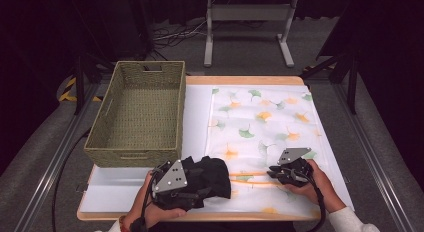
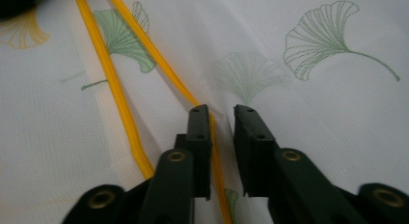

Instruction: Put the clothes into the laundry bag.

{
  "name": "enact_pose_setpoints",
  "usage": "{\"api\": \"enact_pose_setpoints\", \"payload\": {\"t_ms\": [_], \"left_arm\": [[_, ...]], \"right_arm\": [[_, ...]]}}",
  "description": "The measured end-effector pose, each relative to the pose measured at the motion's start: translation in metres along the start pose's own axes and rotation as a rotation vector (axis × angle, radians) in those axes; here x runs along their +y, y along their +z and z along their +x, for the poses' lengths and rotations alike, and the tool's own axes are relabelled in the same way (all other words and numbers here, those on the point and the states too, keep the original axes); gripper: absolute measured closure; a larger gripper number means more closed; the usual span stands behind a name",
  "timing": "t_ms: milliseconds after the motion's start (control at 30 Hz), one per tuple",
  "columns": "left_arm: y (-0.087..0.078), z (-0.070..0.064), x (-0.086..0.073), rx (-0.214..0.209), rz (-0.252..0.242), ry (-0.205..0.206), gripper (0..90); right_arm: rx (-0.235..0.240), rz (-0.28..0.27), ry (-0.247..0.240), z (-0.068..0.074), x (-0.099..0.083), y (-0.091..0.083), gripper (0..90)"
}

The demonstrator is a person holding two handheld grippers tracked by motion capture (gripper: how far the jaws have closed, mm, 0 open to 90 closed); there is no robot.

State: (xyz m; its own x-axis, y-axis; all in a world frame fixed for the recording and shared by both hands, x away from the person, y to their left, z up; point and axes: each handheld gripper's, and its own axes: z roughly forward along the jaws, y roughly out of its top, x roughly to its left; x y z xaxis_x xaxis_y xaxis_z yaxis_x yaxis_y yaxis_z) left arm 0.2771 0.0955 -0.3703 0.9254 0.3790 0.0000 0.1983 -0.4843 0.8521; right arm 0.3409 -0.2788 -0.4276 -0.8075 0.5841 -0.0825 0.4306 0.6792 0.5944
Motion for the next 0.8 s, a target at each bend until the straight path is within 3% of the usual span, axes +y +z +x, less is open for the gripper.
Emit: {"api": "enact_pose_setpoints", "payload": {"t_ms": [133, 233, 300, 333, 400, 433, 500, 567, 633, 667, 800], "left_arm": [[0.013, -0.005, 0.000, -0.031, 0.034, 0.001, 40.2], [0.023, -0.015, 0.001, -0.086, 0.073, 0.057, 48.9], [0.026, -0.019, 0.000, -0.048, 0.100, 0.080, 52.9], [0.026, -0.019, 0.000, -0.048, 0.100, 0.080, 53.2], [0.024, -0.016, -0.001, -0.010, 0.103, 0.076, 53.2], [0.020, -0.013, -0.001, 0.017, 0.095, 0.066, 45.9], [0.005, -0.003, -0.003, 0.112, 0.085, 0.034, 36.6], [-0.004, 0.004, -0.007, 0.141, 0.086, 0.003, 30.3], [-0.011, 0.010, -0.013, 0.197, 0.138, -0.013, 21.1], [-0.014, 0.013, -0.017, 0.209, 0.147, -0.021, 17.3], [-0.022, 0.026, -0.033, 0.183, 0.187, -0.074, 12.3]], "right_arm": [[-0.027, -0.001, -0.008, 0.000, 0.002, 0.000, 88.6], [-0.053, -0.015, -0.018, 0.001, 0.005, -0.001, 89.1], [-0.064, -0.040, -0.021, 0.000, 0.007, -0.004, 89.2], [-0.070, -0.049, -0.021, 0.000, 0.008, -0.006, 89.2], [-0.077, -0.063, -0.019, -0.001, 0.009, -0.009, 89.2], [-0.083, -0.090, -0.013, -0.002, 0.011, -0.013, 89.2], [-0.091, -0.109, -0.012, -0.002, 0.014, -0.016, 89.2], [-0.099, -0.122, -0.012, -0.003, 0.016, -0.018, 89.2], [-0.105, -0.134, -0.011, -0.004, 0.018, -0.021, 89.2], [-0.112, -0.146, -0.009, -0.004, 0.020, -0.022, 89.2], [-0.127, -0.186, 0.006, -0.006, 0.024, -0.027, 89.4]]}}
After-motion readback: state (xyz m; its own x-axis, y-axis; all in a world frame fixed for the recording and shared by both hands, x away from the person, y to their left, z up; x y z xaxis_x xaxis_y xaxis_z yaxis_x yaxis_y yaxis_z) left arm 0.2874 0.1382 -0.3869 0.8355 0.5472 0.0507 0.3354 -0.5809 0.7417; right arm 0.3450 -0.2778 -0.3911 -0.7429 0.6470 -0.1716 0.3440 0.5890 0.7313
